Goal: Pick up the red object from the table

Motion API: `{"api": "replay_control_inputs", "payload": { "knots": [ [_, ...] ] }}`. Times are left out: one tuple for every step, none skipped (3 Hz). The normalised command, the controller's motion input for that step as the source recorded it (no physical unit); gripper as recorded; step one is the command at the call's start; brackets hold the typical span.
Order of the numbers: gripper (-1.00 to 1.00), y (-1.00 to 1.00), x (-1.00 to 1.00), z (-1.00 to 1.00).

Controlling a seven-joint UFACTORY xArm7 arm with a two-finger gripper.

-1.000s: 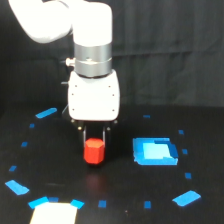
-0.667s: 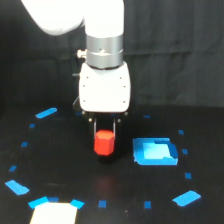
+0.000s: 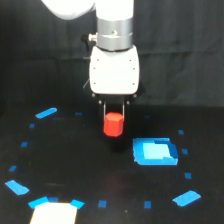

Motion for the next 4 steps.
{"api": "replay_control_inputs", "payload": {
  "knots": [
    [-0.62, 0.53, -0.13, 1.0],
    [-0.85, 0.42, -0.21, 1.0],
    [-1.0, 0.52, -0.03, 1.0],
    [-0.74, 0.25, -0.14, 0.94]
  ]
}}
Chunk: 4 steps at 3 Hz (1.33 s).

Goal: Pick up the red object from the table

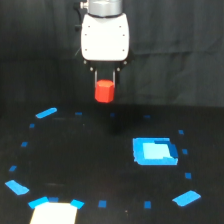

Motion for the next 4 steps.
{"api": "replay_control_inputs", "payload": {
  "knots": [
    [-1.0, 0.16, -0.37, 1.0],
    [-0.99, 0.25, 0.23, 0.69],
    [-1.0, 0.05, -0.35, 0.43],
    [-1.0, -0.06, -0.22, 1.0]
  ]
}}
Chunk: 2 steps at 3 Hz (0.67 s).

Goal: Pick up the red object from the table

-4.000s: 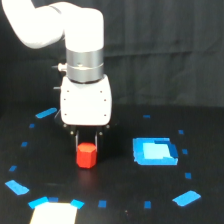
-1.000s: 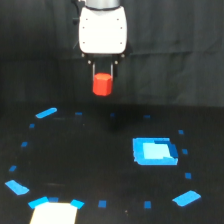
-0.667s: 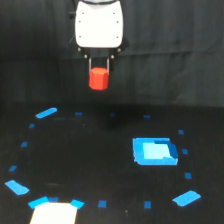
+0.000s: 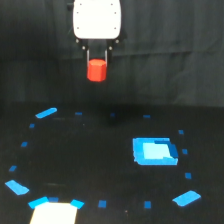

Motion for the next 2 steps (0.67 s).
{"api": "replay_control_inputs", "payload": {
  "knots": [
    [-1.0, 0.17, -0.43, 0.47],
    [-1.0, 0.35, 0.29, 0.38]
  ]
}}
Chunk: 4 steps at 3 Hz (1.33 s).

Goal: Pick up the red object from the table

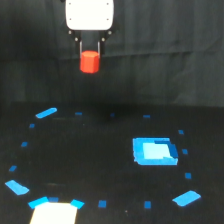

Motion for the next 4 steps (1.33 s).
{"api": "replay_control_inputs", "payload": {
  "knots": [
    [-0.95, 0.03, -0.15, 0.2],
    [-0.96, -0.02, -0.08, 0.22],
    [-0.89, 0.04, -0.14, 0.25],
    [-0.98, 0.02, -0.08, 0.24]
  ]
}}
